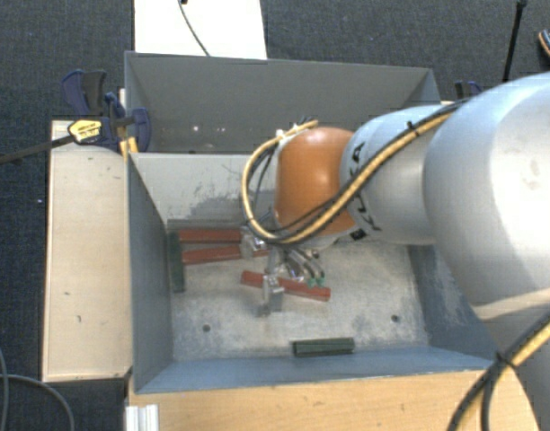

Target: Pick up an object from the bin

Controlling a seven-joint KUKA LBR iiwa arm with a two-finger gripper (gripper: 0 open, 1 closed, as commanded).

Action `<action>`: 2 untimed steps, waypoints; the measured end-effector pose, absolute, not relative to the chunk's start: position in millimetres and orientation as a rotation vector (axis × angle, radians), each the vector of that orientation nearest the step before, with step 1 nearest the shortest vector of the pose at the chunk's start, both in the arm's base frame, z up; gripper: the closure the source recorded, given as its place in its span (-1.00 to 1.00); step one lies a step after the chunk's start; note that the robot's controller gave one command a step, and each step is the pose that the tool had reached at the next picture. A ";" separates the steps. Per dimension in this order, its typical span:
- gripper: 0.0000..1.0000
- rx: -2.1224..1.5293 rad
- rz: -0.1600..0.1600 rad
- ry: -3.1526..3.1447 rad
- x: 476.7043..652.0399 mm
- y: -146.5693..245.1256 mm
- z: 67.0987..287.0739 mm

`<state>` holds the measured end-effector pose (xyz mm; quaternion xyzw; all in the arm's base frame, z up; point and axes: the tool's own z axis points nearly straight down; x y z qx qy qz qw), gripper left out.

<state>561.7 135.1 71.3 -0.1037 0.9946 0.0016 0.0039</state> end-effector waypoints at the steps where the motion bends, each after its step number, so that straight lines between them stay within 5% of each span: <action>1: 1.00 -0.326 0.001 3.121 560.3 132.5 70.7; 2: 1.00 -1.052 -0.002 2.950 555.4 105.0 245.7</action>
Offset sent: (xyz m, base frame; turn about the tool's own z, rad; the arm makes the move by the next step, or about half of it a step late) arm 0.0000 0.0000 0.0000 0.0000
